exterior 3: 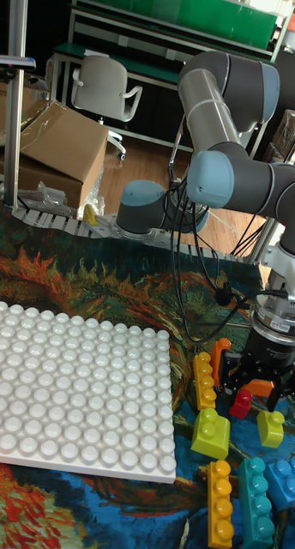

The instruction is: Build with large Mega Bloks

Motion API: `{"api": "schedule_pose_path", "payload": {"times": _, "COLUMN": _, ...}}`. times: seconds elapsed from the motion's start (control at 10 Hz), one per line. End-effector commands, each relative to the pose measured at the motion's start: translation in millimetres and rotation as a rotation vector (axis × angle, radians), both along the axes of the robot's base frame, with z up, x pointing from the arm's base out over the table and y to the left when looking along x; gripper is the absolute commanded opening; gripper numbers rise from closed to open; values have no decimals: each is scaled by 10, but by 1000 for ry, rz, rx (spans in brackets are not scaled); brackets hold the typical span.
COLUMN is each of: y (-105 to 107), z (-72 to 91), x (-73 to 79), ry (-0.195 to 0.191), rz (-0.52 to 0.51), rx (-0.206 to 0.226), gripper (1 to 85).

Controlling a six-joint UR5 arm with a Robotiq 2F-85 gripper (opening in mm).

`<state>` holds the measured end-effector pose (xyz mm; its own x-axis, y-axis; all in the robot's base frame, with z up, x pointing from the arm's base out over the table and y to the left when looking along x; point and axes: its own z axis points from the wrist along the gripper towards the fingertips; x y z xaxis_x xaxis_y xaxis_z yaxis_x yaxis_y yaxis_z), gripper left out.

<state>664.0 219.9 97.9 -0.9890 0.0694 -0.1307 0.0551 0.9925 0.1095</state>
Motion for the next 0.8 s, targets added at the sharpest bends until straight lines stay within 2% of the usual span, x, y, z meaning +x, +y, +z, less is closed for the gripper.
{"api": "schedule_pose_path", "payload": {"times": 0.0, "y": 3, "z": 7, "x": 70, "ry": -18, "rz": 8, "rx": 2, "gripper": 640}}
{"api": "schedule_pose_path", "payload": {"times": 0.4, "y": 30, "z": 9, "x": 63, "ry": -11, "rz": -28, "rx": 18, "gripper": 617}}
{"api": "schedule_pose_path", "payload": {"times": 0.5, "y": 77, "z": 15, "x": -2, "ry": -7, "rz": -53, "rx": 23, "gripper": 617}}
{"api": "schedule_pose_path", "payload": {"times": 0.6, "y": 121, "z": 35, "x": -118, "ry": 19, "rz": -90, "rx": 23, "gripper": 617}}
{"api": "schedule_pose_path", "payload": {"times": 0.7, "y": 226, "z": 25, "x": -191, "ry": 11, "rz": -125, "rx": 54, "gripper": 603}}
